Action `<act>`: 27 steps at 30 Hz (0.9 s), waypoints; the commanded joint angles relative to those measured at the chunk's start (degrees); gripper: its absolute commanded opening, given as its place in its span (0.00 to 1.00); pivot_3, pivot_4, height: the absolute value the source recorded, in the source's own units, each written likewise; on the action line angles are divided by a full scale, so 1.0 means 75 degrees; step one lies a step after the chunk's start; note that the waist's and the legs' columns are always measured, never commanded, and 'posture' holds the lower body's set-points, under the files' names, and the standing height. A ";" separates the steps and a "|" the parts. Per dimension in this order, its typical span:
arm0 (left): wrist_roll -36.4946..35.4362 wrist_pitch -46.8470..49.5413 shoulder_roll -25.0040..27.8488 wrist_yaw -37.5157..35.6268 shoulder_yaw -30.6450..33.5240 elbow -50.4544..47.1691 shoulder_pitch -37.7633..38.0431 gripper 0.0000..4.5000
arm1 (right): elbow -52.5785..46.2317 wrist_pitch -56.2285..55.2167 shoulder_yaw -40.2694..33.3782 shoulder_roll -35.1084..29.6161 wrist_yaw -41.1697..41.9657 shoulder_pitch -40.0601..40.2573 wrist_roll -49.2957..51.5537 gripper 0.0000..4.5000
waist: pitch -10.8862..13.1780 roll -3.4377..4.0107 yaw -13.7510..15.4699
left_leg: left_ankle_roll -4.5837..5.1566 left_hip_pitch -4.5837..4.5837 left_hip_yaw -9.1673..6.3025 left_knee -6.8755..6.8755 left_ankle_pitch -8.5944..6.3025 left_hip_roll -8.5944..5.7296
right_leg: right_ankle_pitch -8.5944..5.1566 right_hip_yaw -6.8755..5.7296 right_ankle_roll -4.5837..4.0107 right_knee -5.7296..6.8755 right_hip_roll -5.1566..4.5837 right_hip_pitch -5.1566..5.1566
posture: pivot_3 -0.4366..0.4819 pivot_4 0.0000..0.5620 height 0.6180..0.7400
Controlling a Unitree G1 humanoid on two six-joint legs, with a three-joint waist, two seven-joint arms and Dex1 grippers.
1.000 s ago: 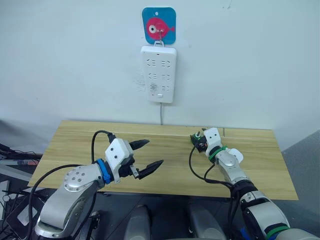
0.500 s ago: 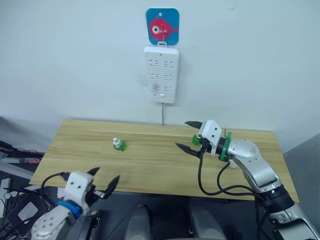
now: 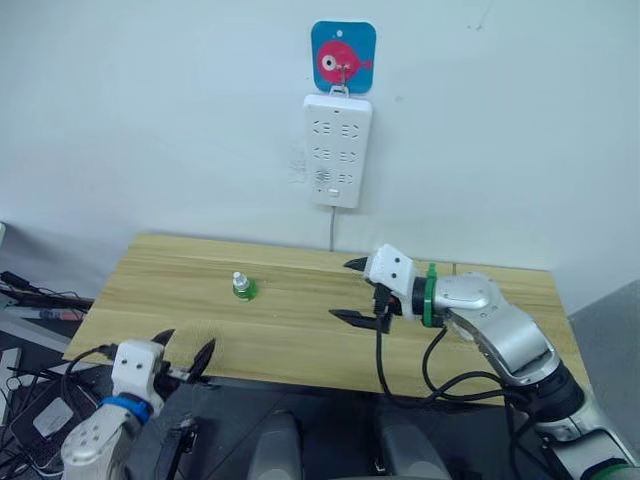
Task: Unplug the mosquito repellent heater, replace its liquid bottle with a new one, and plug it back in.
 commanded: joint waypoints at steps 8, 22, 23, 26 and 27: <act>0.0377 -0.0225 0.0017 -0.0055 -0.0517 0.0974 -0.1025 1.00 | -0.1595 0.1753 -0.0217 0.0169 -0.0474 -0.0010 0.0593 0.99 | 0.0613 0.0022 -0.0023 | -0.0001 -0.0034 -0.0010 -0.0004 -0.0002 -0.0003 | 0.0001 -0.0005 0.0002 -0.0003 -0.0002 -0.0021 | 0.45 0.69 0.87; 0.0386 -0.0749 -0.0473 0.0374 -0.0652 0.2280 -0.2562 1.00 | -0.3211 0.3325 -0.0693 -0.0479 -0.0760 0.0391 0.1779 0.99 | 0.1058 0.0053 -0.0115 | -0.0009 -0.0069 -0.0047 -0.0005 -0.0006 -0.0005 | -0.0003 -0.0029 0.0011 -0.0009 -0.0010 -0.0030 | 0.38 0.75 0.87; 0.0332 -0.0736 -0.0502 0.0436 -0.0588 0.2437 -0.2721 1.00 | -0.3258 0.3382 -0.0705 -0.0508 -0.0789 0.0398 0.1837 0.99 | 0.1068 0.0051 -0.0140 | -0.0010 -0.0069 -0.0047 -0.0005 -0.0005 -0.0006 | -0.0004 -0.0031 0.0013 -0.0009 -0.0009 -0.0030 | 0.38 0.75 0.87; 0.0324 -0.0858 -0.0543 0.0468 -0.0597 0.2861 -0.3110 1.00 | -0.3380 0.3581 -0.0763 -0.0537 -0.0893 0.0406 0.2027 0.99 | 0.1115 0.0044 -0.0179 | -0.0011 -0.0069 -0.0045 -0.0003 -0.0005 -0.0010 | -0.0002 -0.0033 0.0020 -0.0012 -0.0008 -0.0030 | 0.38 0.75 0.87; 0.0347 -0.0928 -0.0545 0.0506 -0.0604 0.2978 -0.3238 1.00 | -0.3426 0.3646 -0.0781 -0.0546 -0.0927 0.0410 0.2084 0.99 | 0.1124 0.0041 -0.0201 | -0.0011 -0.0069 -0.0045 -0.0003 -0.0004 -0.0009 | -0.0002 -0.0033 0.0021 -0.0012 -0.0008 -0.0030 | 0.38 0.75 0.87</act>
